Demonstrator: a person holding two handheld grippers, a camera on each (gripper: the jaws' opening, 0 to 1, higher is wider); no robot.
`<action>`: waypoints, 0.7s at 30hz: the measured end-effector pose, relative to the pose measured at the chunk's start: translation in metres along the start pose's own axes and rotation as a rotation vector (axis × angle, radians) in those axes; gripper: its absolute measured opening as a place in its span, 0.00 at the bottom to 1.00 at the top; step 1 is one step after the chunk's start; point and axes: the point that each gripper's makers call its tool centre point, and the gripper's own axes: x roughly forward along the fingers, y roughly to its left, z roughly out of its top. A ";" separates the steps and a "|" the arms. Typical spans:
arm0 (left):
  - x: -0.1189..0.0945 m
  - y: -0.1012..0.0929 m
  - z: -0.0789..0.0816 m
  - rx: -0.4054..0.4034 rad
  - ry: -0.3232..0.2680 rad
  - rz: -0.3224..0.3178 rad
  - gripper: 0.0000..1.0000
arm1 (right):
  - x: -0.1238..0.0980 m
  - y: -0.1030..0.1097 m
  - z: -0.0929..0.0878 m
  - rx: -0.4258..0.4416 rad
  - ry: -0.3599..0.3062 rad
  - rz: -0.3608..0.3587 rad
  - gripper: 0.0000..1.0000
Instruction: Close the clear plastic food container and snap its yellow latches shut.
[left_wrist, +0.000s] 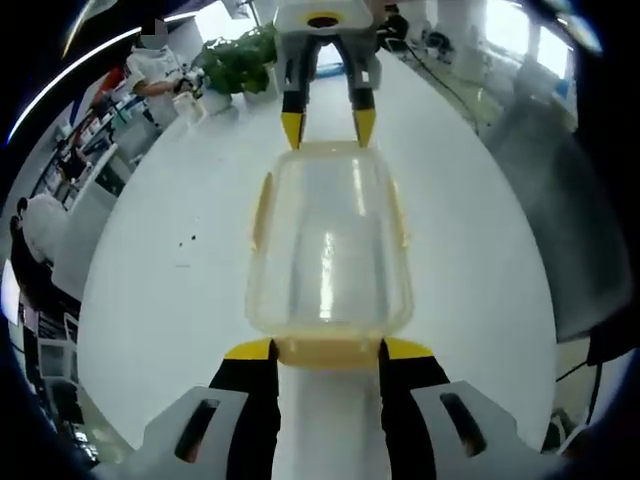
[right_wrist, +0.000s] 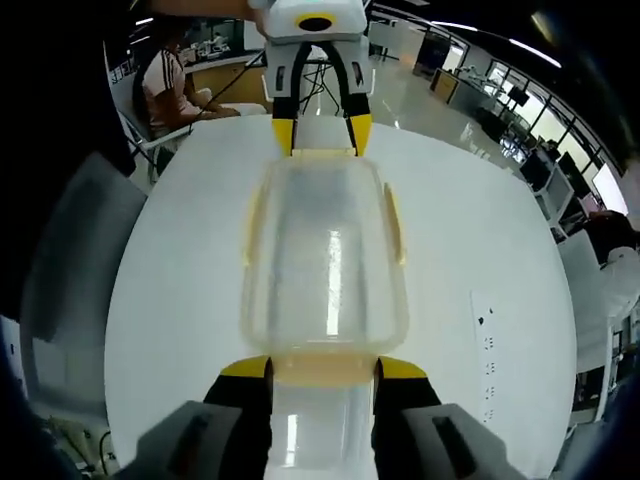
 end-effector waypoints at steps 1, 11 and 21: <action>0.002 0.000 0.001 0.000 0.000 -0.001 0.36 | 0.000 0.000 -0.002 0.002 -0.002 0.001 0.36; 0.008 0.003 0.011 0.003 0.009 0.000 0.36 | -0.003 -0.001 -0.012 0.009 -0.021 0.002 0.36; 0.019 0.002 0.029 0.022 0.022 -0.005 0.36 | -0.007 0.002 -0.033 0.010 -0.019 -0.001 0.36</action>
